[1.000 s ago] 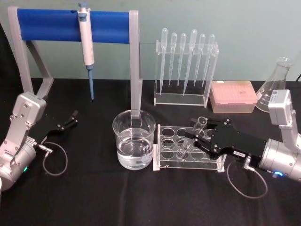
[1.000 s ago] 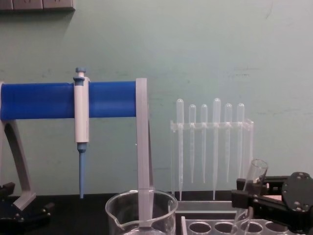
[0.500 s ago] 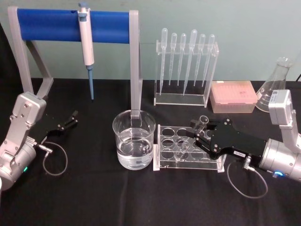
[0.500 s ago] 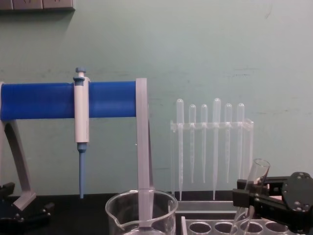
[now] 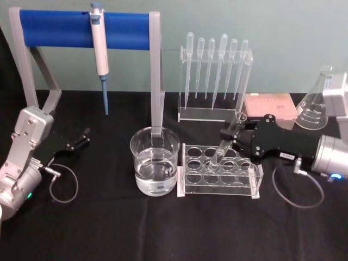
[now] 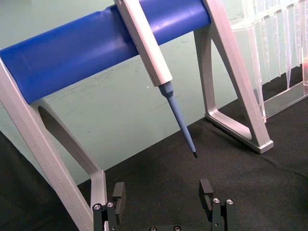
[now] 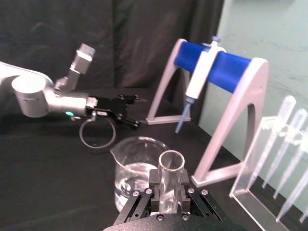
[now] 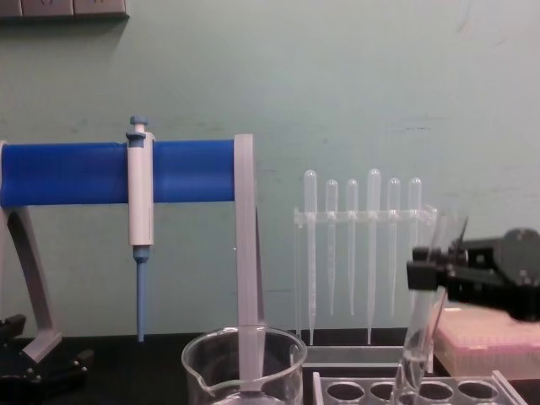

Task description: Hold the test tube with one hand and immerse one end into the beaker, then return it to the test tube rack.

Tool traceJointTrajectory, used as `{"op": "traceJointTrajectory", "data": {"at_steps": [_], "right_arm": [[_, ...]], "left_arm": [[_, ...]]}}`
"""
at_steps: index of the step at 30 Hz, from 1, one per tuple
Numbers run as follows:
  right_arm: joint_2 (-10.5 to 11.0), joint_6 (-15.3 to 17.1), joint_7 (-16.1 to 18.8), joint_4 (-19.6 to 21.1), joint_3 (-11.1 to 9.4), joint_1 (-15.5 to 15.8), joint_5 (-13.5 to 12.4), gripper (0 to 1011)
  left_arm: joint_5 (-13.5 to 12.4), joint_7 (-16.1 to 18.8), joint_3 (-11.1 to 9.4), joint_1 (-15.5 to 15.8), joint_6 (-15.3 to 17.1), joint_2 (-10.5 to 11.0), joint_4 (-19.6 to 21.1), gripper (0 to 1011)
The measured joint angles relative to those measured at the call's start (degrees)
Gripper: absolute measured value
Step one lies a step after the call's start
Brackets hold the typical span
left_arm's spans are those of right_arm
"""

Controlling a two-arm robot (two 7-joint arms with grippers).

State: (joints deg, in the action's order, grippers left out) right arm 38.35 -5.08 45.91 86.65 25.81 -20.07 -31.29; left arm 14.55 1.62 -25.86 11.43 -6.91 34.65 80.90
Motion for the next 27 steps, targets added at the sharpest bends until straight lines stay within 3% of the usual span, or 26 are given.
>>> {"op": "traceJointTrajectory", "data": {"at_steps": [12,27], "right_arm": [[4.0,10.3,2.7,6.0,0.6,-5.6,-5.2,226],[4.7,14.3,4.0,5.0,3.6,-11.7,-6.1,226]], "left_arm": [[0.0,0.0,0.0,0.0,0.0,0.0,0.0,1000],[0.0,0.0,0.0,0.0,0.0,0.0,0.0,1000]]}}
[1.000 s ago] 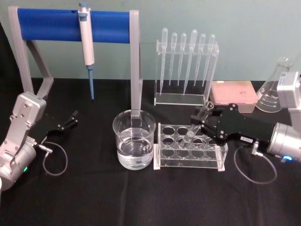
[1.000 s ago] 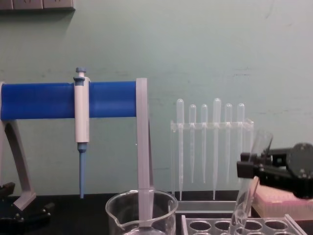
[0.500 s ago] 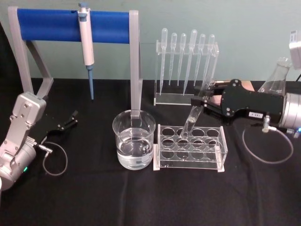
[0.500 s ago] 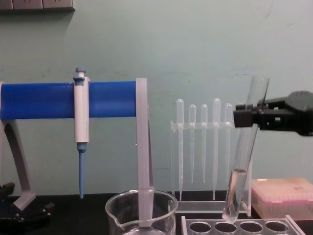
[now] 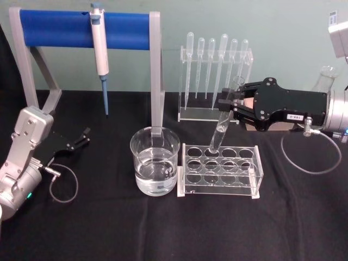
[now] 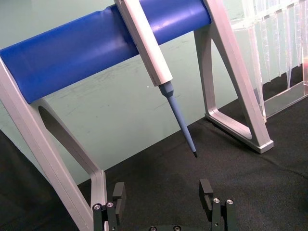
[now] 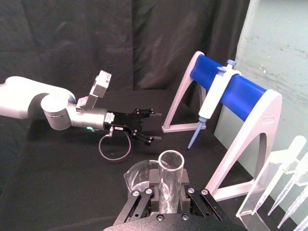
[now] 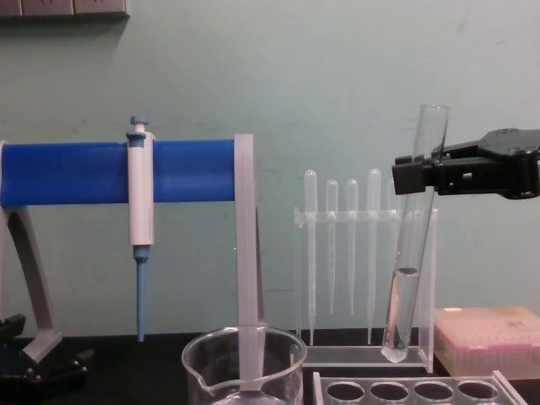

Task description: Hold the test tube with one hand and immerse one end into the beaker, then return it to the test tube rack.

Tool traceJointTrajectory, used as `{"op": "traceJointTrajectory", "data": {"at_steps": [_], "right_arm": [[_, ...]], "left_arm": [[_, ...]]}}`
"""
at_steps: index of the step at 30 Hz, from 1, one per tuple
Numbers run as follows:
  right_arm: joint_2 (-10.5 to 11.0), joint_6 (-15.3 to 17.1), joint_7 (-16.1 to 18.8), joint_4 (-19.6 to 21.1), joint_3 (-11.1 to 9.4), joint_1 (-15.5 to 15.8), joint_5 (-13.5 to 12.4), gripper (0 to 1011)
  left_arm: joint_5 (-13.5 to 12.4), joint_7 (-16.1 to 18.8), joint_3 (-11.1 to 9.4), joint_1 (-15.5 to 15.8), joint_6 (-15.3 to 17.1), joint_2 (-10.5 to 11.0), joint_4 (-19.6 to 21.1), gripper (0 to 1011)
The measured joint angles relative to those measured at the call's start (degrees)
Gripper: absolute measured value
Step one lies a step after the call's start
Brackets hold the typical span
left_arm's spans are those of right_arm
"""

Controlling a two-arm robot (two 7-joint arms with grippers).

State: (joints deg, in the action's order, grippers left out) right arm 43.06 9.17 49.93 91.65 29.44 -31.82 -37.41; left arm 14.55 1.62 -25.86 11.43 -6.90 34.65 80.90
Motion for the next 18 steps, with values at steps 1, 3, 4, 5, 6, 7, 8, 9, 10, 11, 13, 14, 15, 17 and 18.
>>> {"op": "traceJointTrajectory", "data": {"at_steps": [1,3,4,5,6,7,8,9,10,11,13,14,15,17,18], "right_arm": [[0.0,0.0,0.0,0.0,0.1,-0.2,-0.1,226],[0.1,0.1,0.1,-0.1,0.6,-0.6,-0.1,226],[0.2,0.2,0.2,-0.1,0.7,-0.8,-0.2,226],[0.2,0.2,0.2,-0.1,1.0,-1.0,-0.3,226],[0.3,0.2,0.3,-0.1,1.1,-1.1,-0.4,226],[0.3,0.1,0.4,-0.2,1.4,-1.3,-0.5,226],[0.4,0.1,0.4,-0.3,1.5,-1.3,-0.5,226],[0.4,0.1,0.4,-0.3,1.6,-1.4,-0.6,226],[0.4,0.1,0.4,-0.3,1.6,-1.4,-0.6,227],[0.4,0.1,0.4,-0.3,1.6,-1.4,-0.6,226],[0.4,0.1,0.4,-0.3,1.6,-1.4,-0.6,226],[0.4,0.1,0.4,-0.3,1.6,-1.4,-0.6,226],[0.4,0.1,0.4,-0.3,1.6,-1.4,-0.6,226],[0.4,0.1,0.4,-0.3,1.6,-1.4,-0.6,226],[0.4,0.1,0.4,-0.3,1.5,-1.4,-0.6,226]], "left_arm": [[0.0,0.0,0.0,0.0,0.0,0.0,0.0,1000],[0.0,0.0,0.0,0.0,0.0,0.0,0.0,1000],[0.0,0.0,0.0,0.0,0.0,0.0,0.0,1000],[0.0,0.0,0.0,0.0,0.0,0.0,0.0,1000],[0.0,0.0,0.0,0.0,0.0,0.0,0.0,1000],[0.0,0.0,0.0,0.0,0.0,0.0,0.0,1000],[0.0,0.0,0.0,0.0,0.0,0.0,0.0,1000],[0.0,0.0,0.0,0.0,0.0,0.0,0.0,1000],[0.0,0.0,0.0,0.0,0.0,0.0,0.0,1000],[0.0,0.0,0.0,0.0,0.0,0.0,0.0,1000],[0.0,0.0,0.0,0.0,0.0,0.0,0.0,1000],[0.0,0.0,0.0,0.0,0.0,0.0,0.0,1000],[0.0,0.0,0.0,0.0,0.0,0.0,0.0,1000],[0.0,0.0,0.0,0.0,0.0,0.0,0.0,1000],[0.0,0.0,0.0,0.0,0.0,0.0,0.0,1000]]}}
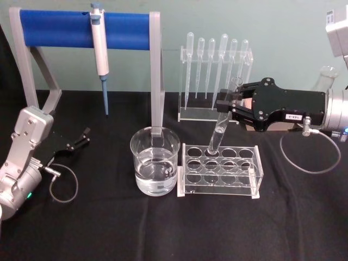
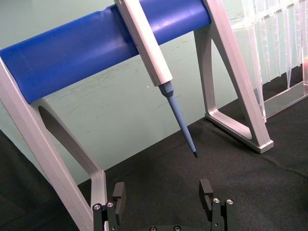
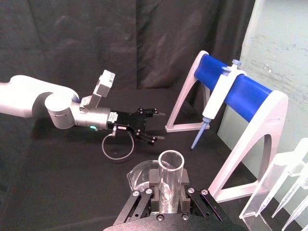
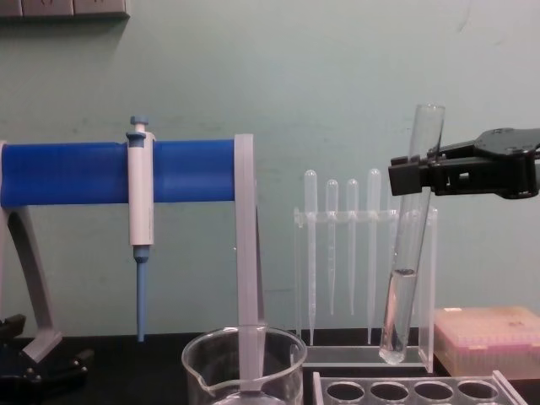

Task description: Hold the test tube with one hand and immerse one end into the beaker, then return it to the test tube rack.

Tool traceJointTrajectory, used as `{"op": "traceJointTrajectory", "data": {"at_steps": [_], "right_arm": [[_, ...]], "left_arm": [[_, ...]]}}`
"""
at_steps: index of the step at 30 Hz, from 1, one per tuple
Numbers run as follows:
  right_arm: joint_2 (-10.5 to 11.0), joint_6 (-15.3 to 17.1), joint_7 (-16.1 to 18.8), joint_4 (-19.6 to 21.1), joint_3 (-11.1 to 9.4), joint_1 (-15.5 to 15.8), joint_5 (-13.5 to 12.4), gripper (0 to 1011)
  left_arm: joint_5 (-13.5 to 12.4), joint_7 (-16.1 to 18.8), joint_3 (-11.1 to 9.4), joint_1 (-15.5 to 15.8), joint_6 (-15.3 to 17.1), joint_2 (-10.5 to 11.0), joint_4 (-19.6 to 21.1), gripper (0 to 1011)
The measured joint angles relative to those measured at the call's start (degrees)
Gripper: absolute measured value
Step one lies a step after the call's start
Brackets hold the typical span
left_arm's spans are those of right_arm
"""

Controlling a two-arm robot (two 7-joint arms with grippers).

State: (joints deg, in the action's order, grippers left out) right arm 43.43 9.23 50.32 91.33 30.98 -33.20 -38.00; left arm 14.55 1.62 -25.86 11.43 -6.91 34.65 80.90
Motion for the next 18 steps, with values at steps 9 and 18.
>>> {"op": "traceJointTrajectory", "data": {"at_steps": [9,18], "right_arm": [[0.0,0.0,0.0,0.1,-0.1,0.0,0.0,226],[0.0,0.0,0.0,0.1,-0.1,0.0,0.0,226]], "left_arm": [[0.0,0.0,0.0,0.0,0.0,0.0,0.0,1000],[0.0,0.0,0.0,0.0,0.0,0.0,0.0,1000]]}}
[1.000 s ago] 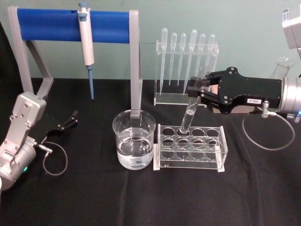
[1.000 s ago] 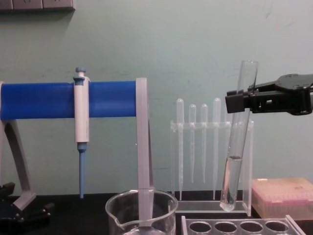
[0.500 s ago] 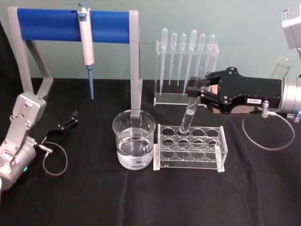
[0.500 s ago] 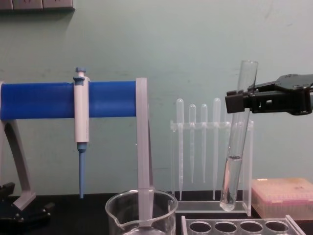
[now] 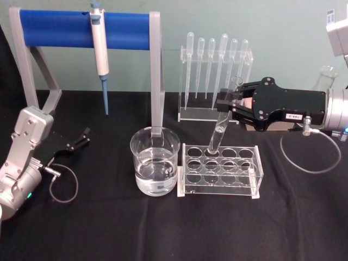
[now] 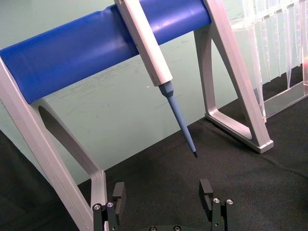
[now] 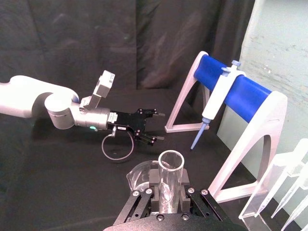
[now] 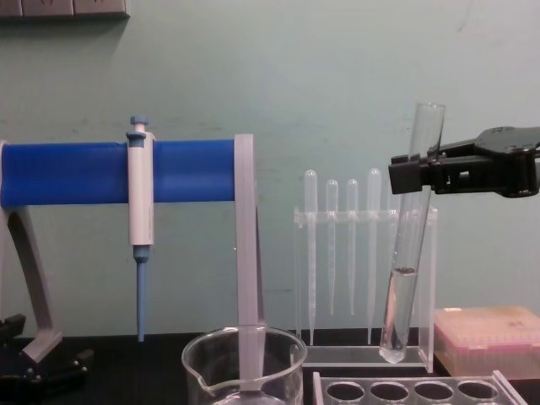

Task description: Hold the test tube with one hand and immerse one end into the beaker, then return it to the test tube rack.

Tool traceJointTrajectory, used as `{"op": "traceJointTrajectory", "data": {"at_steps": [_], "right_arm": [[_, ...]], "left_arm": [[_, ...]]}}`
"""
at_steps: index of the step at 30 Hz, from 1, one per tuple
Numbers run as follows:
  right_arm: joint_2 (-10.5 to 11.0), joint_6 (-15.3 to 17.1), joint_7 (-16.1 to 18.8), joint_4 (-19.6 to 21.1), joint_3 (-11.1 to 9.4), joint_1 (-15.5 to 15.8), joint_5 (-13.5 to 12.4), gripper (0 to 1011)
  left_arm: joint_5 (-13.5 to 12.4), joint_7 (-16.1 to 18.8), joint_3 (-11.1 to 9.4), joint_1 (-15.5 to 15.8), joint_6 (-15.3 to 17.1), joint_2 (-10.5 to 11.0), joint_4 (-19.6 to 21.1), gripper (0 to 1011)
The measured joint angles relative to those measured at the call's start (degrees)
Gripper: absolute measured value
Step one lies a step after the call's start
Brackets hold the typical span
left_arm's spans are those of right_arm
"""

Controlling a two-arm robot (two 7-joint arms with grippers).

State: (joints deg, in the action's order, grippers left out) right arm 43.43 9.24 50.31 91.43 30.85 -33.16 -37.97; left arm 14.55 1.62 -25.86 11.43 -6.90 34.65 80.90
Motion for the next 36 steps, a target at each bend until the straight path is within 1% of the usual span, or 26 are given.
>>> {"op": "traceJointTrajectory", "data": {"at_steps": [36], "right_arm": [[0.0,0.1,0.0,0.0,0.0,0.0,0.1,226]], "left_arm": [[0.0,0.0,0.0,0.0,0.0,0.0,0.0,1000]]}}
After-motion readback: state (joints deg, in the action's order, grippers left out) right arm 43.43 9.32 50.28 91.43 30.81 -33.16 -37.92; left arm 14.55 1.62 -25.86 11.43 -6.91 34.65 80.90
